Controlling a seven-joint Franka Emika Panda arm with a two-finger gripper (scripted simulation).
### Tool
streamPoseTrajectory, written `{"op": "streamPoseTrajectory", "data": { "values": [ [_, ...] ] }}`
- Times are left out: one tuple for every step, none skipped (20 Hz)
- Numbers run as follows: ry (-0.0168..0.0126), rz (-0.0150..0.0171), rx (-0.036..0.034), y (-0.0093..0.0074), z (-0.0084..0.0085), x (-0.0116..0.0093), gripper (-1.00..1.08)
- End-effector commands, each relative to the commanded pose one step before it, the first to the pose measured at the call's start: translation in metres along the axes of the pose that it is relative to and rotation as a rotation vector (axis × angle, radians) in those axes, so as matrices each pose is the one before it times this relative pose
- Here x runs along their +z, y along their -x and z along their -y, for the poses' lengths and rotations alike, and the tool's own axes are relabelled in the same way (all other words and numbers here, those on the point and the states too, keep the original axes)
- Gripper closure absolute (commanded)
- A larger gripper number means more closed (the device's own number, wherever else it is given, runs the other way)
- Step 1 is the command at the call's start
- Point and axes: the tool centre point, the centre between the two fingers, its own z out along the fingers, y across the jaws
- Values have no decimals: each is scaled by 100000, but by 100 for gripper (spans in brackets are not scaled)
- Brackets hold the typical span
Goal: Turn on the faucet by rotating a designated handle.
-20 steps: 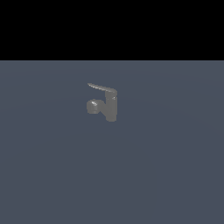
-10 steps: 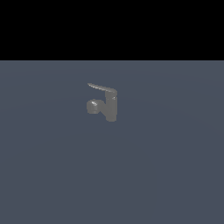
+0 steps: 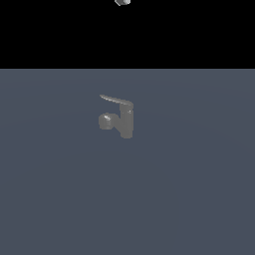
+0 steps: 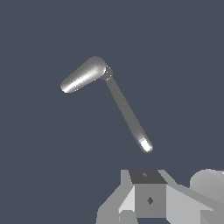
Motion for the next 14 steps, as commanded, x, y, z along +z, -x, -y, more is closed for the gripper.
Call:
{"op": "streamPoseTrajectory", "data": {
  "values": [
    [-204, 196, 7544, -1505, 1341, 1101, 108],
    [7, -20, 2956, -548, 554, 467, 108],
    [30, -64, 2952, -527, 565, 482, 108],
    [51, -109, 2947, -507, 574, 497, 108],
    [69, -155, 2938, -484, 583, 512, 108],
    [84, -201, 2929, -461, 591, 527, 108],
    [96, -249, 2918, -438, 598, 541, 108],
    [106, -296, 2905, -413, 604, 555, 108],
    [112, -344, 2891, -389, 609, 568, 108],
    [115, -392, 2875, -363, 613, 581, 108],
    [115, -440, 2855, -337, 616, 593, 108],
    [113, -487, 2836, -310, 618, 605, 108],
    [107, -534, 2816, -284, 619, 617, 108],
    [98, -580, 2792, -256, 618, 628, 108]
  ]
}}
